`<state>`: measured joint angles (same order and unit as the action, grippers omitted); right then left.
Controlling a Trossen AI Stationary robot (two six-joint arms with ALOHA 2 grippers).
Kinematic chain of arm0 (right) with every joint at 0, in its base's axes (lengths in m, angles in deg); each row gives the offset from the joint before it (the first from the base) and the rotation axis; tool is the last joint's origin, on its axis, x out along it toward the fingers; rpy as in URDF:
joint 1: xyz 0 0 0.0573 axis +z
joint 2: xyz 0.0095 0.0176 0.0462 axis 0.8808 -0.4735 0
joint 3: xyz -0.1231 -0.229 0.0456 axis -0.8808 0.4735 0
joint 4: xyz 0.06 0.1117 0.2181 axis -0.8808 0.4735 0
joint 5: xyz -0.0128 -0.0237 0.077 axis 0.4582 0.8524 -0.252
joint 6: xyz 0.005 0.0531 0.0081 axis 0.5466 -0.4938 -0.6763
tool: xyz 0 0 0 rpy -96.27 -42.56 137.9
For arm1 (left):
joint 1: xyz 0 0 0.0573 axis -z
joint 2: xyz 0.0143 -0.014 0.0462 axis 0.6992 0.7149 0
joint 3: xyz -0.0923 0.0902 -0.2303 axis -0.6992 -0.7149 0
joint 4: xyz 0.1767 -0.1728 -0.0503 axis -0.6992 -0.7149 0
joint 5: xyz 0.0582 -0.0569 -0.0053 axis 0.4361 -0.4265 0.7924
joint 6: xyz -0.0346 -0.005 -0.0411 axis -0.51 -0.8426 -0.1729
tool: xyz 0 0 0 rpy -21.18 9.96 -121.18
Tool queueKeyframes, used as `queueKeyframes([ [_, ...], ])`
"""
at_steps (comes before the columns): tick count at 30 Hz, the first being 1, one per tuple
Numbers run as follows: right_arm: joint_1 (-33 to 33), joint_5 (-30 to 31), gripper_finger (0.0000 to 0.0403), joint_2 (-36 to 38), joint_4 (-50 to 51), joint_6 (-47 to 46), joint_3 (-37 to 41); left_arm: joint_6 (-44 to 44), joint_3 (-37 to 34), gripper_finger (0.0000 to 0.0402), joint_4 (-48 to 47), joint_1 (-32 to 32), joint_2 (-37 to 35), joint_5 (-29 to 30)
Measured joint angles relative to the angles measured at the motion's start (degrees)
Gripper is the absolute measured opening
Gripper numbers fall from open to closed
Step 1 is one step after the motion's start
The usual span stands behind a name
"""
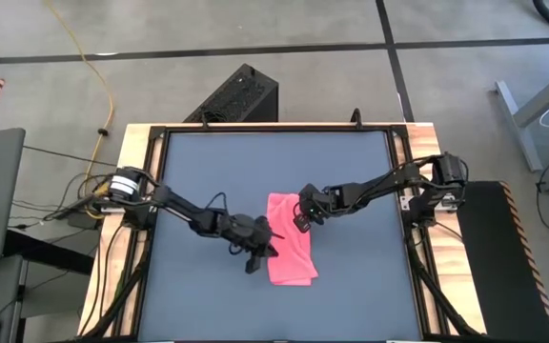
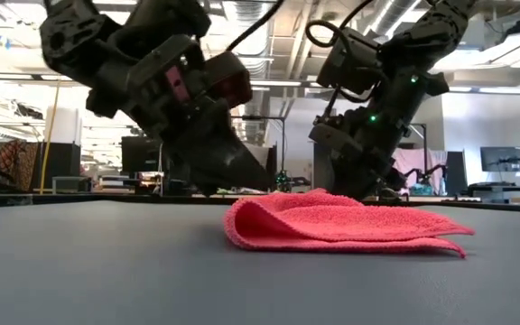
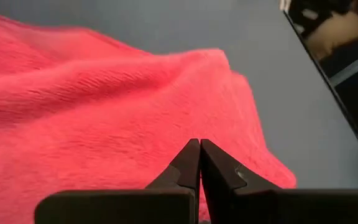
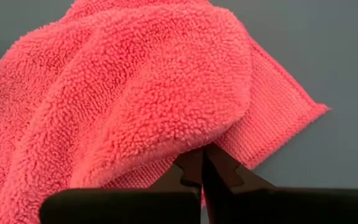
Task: Roll towel
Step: Fold the pink towel
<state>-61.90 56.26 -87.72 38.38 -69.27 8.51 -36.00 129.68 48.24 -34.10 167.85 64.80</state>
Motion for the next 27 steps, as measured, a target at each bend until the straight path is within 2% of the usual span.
queueKeyframes([
  [4, -0.55, -0.02, 0.0024, 0.02, 2.25, -0.01, -0.1, -0.81, 1.9, 0.0, -6.71, -0.07, 1.79, -2.3],
  [8, -0.96, -0.05, 0.0024, 0.02, 3.16, 0.25, -0.15, 0.65, 3.11, 0.0, -16.33, 0.41, 1.6, -0.2],
  [14, -2.17, 0.22, 0.0024, 0.0, 3.92, 1.53, -0.05, 1.63, 3.37, 0.0, -20.22, 0.33, 1.06, -3.24],
  [19, -3.79, 0.39, 0.0024, 0.02, 4.13, 2.47, 0.0, 5.09, 3.07, 0.0, -24.92, 0.46, -3.4, -4.71],
  [24, -4.64, 0.39, 0.0024, -0.02, 3.77, 3.39, 0.02, 11.32, 2.98, 0.0, -31.69, 0.35, -9.65, -1.1],
  [27, -4.76, 0.34, 0.0024, -0.04, 2.68, 5.54, 0.1, 14.72, 3.0, 0.0, -31.92, 0.35, -11.83, 1.26],
])
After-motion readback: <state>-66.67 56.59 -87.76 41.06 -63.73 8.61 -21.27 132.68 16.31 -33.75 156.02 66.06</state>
